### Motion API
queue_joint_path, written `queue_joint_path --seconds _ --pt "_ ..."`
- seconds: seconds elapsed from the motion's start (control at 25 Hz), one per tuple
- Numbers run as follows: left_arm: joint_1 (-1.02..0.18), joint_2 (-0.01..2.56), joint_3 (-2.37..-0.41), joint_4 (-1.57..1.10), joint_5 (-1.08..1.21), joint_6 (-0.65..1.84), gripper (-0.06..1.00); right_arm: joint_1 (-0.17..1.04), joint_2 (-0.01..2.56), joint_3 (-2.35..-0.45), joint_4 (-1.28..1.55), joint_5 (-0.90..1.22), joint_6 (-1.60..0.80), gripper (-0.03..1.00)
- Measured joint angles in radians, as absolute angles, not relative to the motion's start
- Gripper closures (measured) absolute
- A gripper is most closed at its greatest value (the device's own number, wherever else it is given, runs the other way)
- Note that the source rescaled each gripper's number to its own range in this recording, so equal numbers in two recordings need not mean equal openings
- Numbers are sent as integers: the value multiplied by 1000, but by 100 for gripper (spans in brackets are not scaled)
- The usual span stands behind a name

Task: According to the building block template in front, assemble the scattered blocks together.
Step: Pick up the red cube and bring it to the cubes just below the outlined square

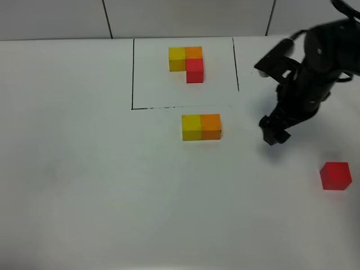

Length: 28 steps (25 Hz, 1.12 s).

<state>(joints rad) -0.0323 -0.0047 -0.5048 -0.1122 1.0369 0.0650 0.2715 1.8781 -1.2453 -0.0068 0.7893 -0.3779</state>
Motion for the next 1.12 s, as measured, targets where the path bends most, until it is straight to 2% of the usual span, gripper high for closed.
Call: queue_joint_path --seconds 0.16,0.36,0.68,1.12 --pt "-32 -5 -505 -112 1037 65 15 201 1681 -990 -42 679 -106 -3" --pt "-32 -5 -505 -112 1037 65 15 124 1582 -820 -56 650 72 -3" --pt "-32 -5 -505 -112 1037 65 15 76 1585 -731 0 561 93 1" --pt "-32 -5 -505 -112 1037 65 15 68 1740 -722 0 435 93 9"
